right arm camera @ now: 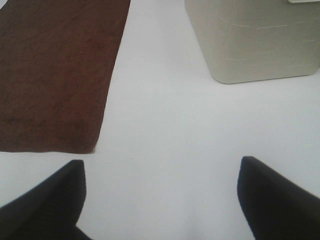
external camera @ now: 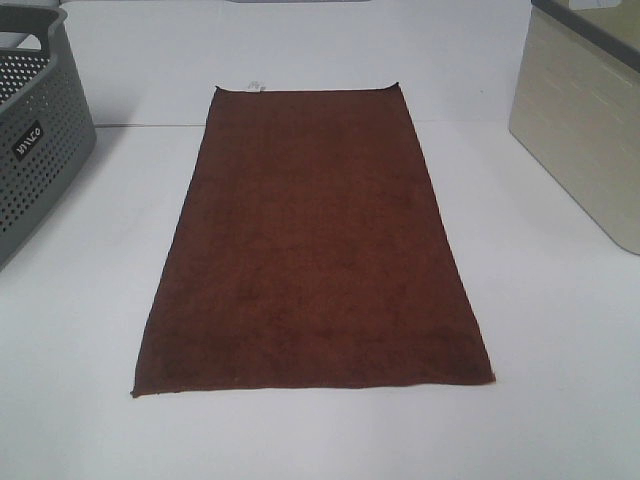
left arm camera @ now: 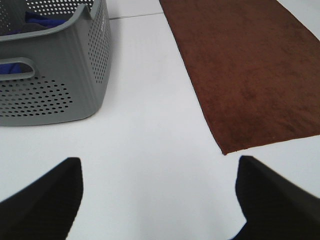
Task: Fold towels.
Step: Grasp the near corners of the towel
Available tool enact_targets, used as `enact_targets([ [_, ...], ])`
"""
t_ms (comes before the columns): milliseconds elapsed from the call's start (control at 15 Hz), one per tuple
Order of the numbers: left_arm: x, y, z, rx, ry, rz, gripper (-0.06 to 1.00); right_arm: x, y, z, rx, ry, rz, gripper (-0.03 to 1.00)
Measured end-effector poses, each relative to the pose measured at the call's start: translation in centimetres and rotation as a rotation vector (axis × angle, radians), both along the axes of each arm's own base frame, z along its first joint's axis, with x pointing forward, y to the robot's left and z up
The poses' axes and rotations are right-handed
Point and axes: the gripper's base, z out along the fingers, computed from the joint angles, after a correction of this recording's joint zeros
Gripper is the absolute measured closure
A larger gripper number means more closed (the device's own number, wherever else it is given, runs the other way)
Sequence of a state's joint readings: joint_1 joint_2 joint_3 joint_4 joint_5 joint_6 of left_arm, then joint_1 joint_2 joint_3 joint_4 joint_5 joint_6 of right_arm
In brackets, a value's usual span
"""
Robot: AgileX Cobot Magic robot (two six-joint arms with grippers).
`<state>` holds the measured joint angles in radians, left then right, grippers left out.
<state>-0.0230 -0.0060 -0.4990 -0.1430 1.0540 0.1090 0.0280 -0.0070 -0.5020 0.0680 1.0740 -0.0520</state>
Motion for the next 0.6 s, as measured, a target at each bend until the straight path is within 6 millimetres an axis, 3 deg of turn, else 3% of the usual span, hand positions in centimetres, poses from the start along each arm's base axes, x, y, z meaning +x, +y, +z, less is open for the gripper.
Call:
enact_targets([
  [600, 0.0, 0.0, 0.0, 0.0, 0.0, 0.0, 0.15, 0.0, 0.0, 0.0, 0.0, 0.0, 0.0, 0.19],
])
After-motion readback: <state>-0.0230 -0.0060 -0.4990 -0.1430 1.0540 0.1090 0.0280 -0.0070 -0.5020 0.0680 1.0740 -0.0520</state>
